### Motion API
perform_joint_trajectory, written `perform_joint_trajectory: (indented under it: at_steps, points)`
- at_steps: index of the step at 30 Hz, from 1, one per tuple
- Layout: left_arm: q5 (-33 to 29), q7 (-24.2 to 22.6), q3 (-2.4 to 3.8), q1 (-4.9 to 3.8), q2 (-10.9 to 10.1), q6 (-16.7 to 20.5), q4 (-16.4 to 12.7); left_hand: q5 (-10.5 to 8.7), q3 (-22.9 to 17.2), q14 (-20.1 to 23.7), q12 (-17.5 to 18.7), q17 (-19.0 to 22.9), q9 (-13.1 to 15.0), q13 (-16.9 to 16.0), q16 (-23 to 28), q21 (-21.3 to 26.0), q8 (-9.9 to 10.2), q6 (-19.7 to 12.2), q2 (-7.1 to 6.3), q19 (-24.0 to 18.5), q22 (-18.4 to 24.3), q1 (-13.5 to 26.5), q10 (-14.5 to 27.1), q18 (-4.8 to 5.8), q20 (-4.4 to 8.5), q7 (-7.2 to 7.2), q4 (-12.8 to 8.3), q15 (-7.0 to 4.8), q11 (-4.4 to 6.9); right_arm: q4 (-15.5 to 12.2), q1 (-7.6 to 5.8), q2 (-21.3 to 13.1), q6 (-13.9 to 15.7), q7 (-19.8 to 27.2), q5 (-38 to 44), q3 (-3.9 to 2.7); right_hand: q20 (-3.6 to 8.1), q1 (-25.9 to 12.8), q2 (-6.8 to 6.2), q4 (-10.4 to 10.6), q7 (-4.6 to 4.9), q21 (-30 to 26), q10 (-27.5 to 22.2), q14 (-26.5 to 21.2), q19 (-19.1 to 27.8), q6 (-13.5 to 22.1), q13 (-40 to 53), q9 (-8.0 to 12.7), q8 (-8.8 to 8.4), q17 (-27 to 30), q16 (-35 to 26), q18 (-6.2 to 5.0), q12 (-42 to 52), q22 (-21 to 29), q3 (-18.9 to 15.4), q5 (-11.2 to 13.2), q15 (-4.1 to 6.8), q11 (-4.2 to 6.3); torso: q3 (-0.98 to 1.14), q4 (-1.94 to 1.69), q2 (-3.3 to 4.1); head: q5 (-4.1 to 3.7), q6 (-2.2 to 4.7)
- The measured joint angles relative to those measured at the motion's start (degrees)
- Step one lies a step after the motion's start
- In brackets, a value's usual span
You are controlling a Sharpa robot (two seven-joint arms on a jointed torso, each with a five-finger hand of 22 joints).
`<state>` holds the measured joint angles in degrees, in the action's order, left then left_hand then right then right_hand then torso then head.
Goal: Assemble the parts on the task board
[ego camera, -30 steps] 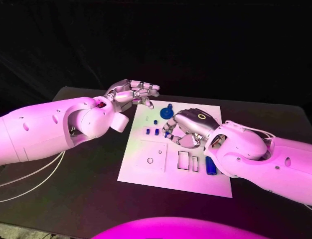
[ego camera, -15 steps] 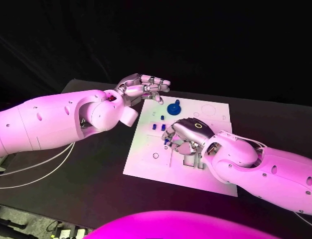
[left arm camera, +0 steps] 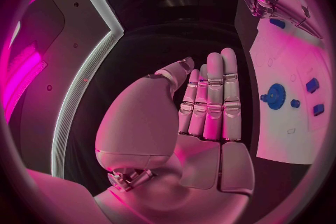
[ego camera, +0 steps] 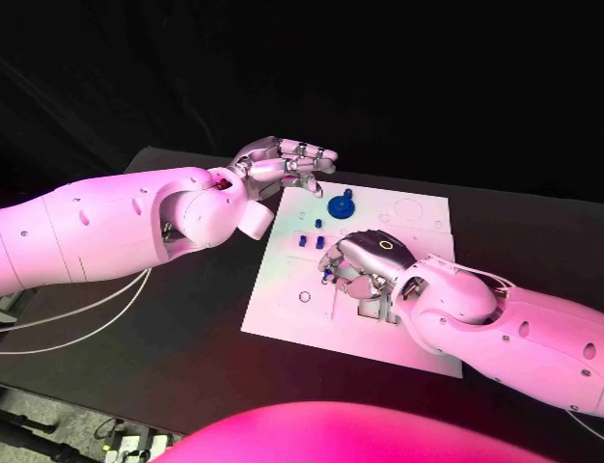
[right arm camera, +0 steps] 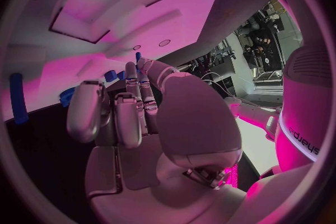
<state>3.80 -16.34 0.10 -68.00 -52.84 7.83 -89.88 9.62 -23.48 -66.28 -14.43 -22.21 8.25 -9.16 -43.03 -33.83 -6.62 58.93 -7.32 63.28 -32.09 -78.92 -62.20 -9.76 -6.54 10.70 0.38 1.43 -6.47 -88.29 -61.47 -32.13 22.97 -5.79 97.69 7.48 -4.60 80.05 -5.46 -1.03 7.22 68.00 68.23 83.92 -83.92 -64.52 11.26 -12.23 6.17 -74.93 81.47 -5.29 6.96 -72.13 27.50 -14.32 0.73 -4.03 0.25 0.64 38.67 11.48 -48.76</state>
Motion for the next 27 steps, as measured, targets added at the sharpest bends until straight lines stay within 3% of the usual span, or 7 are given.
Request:
perform_joint_trajectory:
  at_steps: [27]
  points:
    - [0.0,0.2,0.00,0.00,0.1,0.0,-0.1,0.00,0.0,0.0,0.0,0.0,0.0,0.0,0.0,0.0,0.0,0.0,0.04,0.0,0.0,0.0,0.0,0.00,0.00,0.00,0.0,0.01,0.00,1.1,0.27,0.7,-0.4,-0.1,0.4,0.17,0.00,-0.2,-0.15,0.0,0.15,0.0,0.3,0.0,0.0,-0.1,0.0,0.0,-0.10,0.0,0.0,0.00,-0.1,0.0,0.0,0.0,0.00,0.11,-0.03,-0.04,0.01,-0.02,-0.39]
